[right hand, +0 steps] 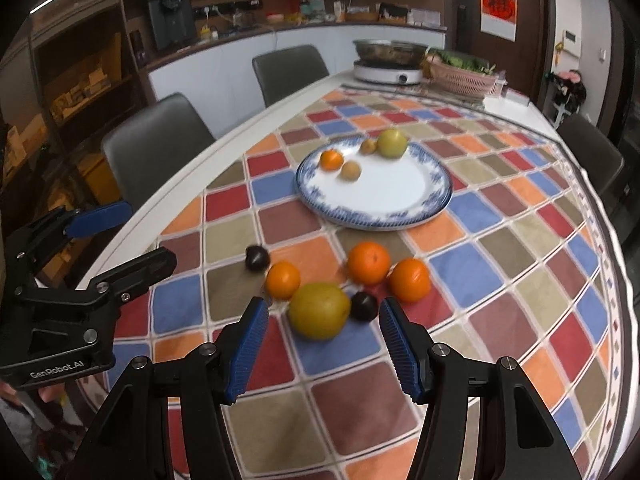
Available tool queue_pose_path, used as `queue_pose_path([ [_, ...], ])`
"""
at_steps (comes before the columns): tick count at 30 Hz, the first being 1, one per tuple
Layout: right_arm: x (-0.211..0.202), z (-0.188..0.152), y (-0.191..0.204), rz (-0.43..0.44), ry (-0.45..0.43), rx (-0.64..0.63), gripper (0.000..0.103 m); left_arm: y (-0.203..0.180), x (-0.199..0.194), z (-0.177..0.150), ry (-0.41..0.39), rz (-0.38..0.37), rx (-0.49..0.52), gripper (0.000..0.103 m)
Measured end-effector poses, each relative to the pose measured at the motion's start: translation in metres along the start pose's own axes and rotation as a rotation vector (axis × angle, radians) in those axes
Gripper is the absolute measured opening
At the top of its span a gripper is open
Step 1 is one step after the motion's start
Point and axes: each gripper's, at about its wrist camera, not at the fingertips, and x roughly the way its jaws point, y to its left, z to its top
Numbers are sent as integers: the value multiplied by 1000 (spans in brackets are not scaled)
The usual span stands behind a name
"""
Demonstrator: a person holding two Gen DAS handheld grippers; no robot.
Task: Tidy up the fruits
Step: 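Move both grippers back toward the remaining fruits beside the plate, then grasp the dark plum with the left gripper while the right gripper grasps a yellow pomelo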
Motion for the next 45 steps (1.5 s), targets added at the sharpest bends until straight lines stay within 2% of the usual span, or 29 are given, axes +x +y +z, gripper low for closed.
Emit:
queue_pose_path([
  [9,23,-5,13,-25,83,-13,59,10,21,-12,58,-15,80,74],
  [18,49,-2,15,-80,155,-10,59,19,54,-9,89,-127,142,74],
  [24,57,0,17,-131,167,-23,59,18,81,-8,120,-165,185,74],
  [29,66,1,19,-138,193,-22,59,17,102,-7,155,-187,212,73],
  [36,77,4,19,-137,220,-5,59,15,121,-5,190,-202,243,65],
  [39,80,4,19,-138,225,-1,59,16,126,-5,204,-233,234,57],
  [42,83,4,19,-132,227,0,58,12,131,-4,213,-232,247,54],
  [45,85,4,19,-119,221,6,58,10,134,-3,220,-238,244,48],
])
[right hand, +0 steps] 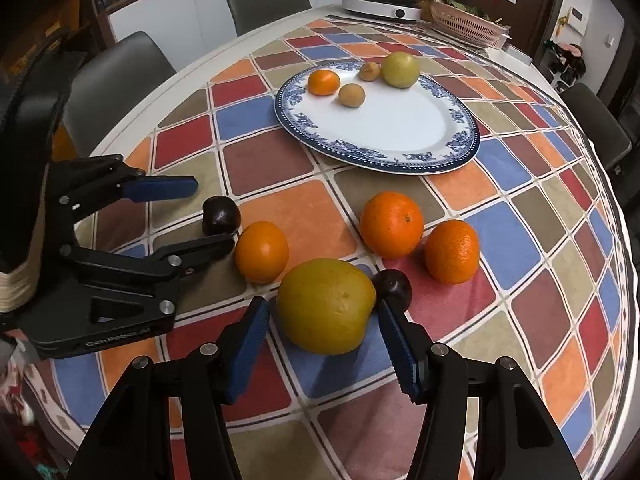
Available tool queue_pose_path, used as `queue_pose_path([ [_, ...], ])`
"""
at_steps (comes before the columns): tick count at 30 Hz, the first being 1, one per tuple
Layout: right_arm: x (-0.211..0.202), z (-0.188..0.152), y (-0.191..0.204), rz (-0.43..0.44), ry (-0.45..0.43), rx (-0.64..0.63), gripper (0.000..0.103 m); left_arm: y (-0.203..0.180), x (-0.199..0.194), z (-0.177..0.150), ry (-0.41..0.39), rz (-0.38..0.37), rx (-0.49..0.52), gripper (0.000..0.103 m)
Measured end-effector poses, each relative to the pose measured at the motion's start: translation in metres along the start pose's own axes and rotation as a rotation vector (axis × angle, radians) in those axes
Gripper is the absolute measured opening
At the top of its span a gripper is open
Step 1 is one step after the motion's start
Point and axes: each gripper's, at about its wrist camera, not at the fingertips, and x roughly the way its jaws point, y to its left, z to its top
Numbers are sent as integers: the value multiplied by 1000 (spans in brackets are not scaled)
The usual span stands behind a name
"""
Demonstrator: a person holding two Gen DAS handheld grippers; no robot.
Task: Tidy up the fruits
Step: 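Grasp the dark plum with the left gripper while the right gripper grasps a yellow pomelo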
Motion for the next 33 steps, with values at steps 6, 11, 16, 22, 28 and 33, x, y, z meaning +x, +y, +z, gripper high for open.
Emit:
queue_pose_path([
  [6,3,1,-4,14,-11,8,51,-1,3,1,2,-18,-22,36],
  [11,2,-1,-6,26,-32,6,50,-5,-3,-1,-6,4,-25,31],
  [16,-3,-6,-9,42,-61,10,50,-10,-17,-5,-20,20,-43,31],
  [22,-20,-7,-12,72,-118,8,50,-18,-41,-3,-51,39,-85,31],
  [28,-45,-5,-20,90,-184,16,50,-29,-71,5,-115,51,-114,31],
  [33,-68,-3,-29,100,-239,22,50,-39,-91,16,-166,71,-121,31],
])
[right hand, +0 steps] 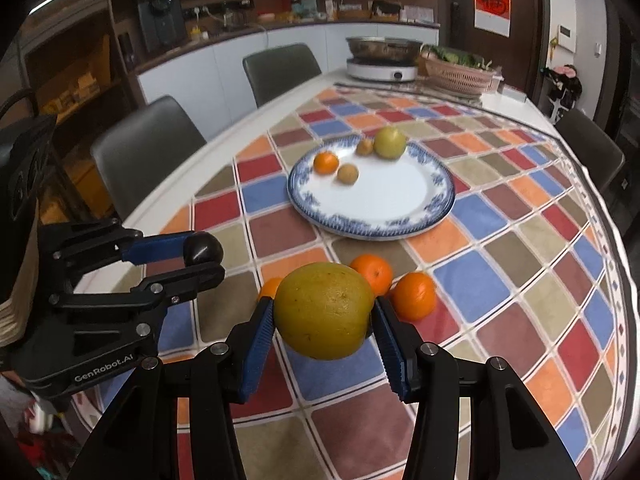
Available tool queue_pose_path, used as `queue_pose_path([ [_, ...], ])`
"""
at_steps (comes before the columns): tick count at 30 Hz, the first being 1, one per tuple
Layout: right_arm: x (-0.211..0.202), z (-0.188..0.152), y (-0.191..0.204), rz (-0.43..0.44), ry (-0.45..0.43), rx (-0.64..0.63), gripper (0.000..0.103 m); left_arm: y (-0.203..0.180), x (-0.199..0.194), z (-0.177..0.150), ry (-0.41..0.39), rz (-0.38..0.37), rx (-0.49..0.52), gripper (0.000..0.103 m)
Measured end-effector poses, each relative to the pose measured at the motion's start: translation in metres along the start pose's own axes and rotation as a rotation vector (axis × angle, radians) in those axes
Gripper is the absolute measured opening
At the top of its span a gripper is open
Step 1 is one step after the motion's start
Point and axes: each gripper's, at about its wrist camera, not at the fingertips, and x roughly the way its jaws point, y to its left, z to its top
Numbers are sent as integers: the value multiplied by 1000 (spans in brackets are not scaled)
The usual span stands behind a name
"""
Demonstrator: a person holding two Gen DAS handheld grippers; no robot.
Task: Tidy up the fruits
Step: 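Grasp the dark plum with the left gripper while the right gripper grasps a yellow pomelo, then carry the plum and pomelo toward the plate with both grippers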
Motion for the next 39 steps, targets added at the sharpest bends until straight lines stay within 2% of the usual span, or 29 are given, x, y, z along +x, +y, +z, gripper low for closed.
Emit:
queue_pose_path([
  [8,-25,16,-15,-8,-75,-12,50,-10,-11,22,-51,14,-14,31],
  [18,-27,47,-38,-17,-107,-43,50,-9,-1,52,-80,36,-35,31],
  [30,22,84,-60,3,-60,-73,50,10,42,74,-64,57,-46,31],
  [39,76,99,-77,8,-1,-75,50,28,96,82,2,44,-75,31],
])
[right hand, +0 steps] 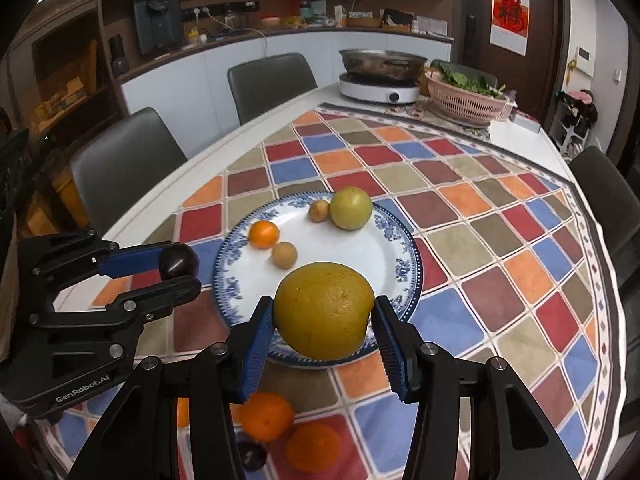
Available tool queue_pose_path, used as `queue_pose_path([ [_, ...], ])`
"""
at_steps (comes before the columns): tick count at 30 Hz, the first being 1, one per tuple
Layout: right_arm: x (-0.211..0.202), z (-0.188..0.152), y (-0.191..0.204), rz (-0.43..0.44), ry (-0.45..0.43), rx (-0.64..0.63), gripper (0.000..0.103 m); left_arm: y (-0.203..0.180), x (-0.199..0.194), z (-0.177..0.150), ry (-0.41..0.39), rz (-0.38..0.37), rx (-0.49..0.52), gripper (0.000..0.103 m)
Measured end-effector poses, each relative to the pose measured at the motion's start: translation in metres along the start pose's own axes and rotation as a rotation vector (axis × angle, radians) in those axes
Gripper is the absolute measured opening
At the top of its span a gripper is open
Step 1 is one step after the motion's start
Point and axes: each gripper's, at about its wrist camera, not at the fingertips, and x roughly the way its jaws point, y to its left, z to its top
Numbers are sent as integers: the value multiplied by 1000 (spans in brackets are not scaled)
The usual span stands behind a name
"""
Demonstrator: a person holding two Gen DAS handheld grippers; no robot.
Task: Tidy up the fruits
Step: 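Carry the plum and pomelo toward the plate with both grippers, then open both grippers to drop the plum and pomelo onto the plate, then move both grippers back toward the loose oranges and second plum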
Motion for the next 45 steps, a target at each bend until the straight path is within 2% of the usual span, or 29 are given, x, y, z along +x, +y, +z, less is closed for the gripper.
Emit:
queue_pose_path([
  [6,32,4,-13,7,51,36,50,9,37,5,64,-16,-27,31],
  [14,55,4,-21,17,84,64,50,8,53,7,100,-20,-25,32],
  [16,56,4,-21,23,86,65,51,8,52,7,98,-15,-24,46],
  [18,55,4,-22,17,81,73,52,7,46,7,83,-3,-24,50],
  [21,39,5,-21,-12,28,64,62,5,34,6,69,28,-8,50],
  [23,28,5,-19,-43,4,45,62,3,22,4,53,46,-3,51],
  [26,5,0,-14,-72,-45,32,62,-4,2,-1,27,79,5,57],
  [29,-17,-9,-9,-95,-80,21,62,-13,-19,-8,-2,86,28,58],
  [36,-59,-30,0,-87,-130,52,62,-30,-67,-24,-90,118,39,69],
  [45,-89,-55,19,-89,-159,51,62,-37,-100,-48,-125,131,35,72],
])
